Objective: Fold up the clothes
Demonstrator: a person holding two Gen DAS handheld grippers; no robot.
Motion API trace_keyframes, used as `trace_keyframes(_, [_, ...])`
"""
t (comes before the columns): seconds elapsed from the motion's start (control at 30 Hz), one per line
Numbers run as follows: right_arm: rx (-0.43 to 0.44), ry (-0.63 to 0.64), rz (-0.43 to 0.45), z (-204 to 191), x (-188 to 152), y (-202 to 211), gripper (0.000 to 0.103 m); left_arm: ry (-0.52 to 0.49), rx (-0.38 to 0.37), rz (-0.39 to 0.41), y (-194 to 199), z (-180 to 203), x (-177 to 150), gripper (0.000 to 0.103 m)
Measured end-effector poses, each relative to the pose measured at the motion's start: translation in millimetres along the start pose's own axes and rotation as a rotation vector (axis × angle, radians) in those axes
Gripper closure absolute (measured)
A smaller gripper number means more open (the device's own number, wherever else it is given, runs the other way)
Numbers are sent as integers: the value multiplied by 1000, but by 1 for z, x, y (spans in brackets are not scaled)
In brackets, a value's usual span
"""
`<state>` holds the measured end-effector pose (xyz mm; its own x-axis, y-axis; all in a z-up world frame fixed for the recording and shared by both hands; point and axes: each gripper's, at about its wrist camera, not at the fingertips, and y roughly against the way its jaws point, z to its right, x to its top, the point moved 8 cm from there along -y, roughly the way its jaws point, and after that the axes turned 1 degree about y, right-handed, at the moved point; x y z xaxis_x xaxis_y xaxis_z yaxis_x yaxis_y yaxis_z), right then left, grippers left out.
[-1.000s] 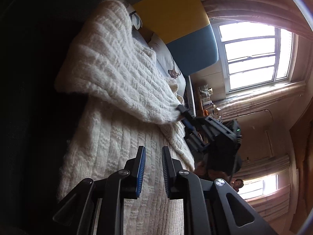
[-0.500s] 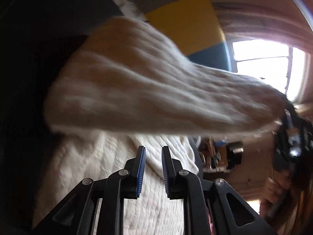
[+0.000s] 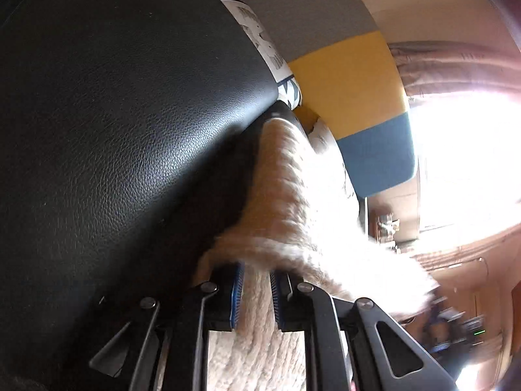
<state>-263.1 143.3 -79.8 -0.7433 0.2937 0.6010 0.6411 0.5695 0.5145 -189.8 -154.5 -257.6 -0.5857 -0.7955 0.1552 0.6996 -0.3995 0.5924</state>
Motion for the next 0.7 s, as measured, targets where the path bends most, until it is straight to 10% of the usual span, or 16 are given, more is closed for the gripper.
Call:
trace_keyframes(0.37, [-34, -299, -35, 139, -74, -7, 92, 0, -52, -34, 24, -14, -20, 85])
trace_keyframes(0.53, [90, -397, 37, 146, -74, 2, 47, 11, -126, -37, 37, -15, -31, 82])
trace_keyframes(0.7, [114, -471, 91, 150, -61, 1, 41, 1, -148, -25, 35, 6, -31, 80])
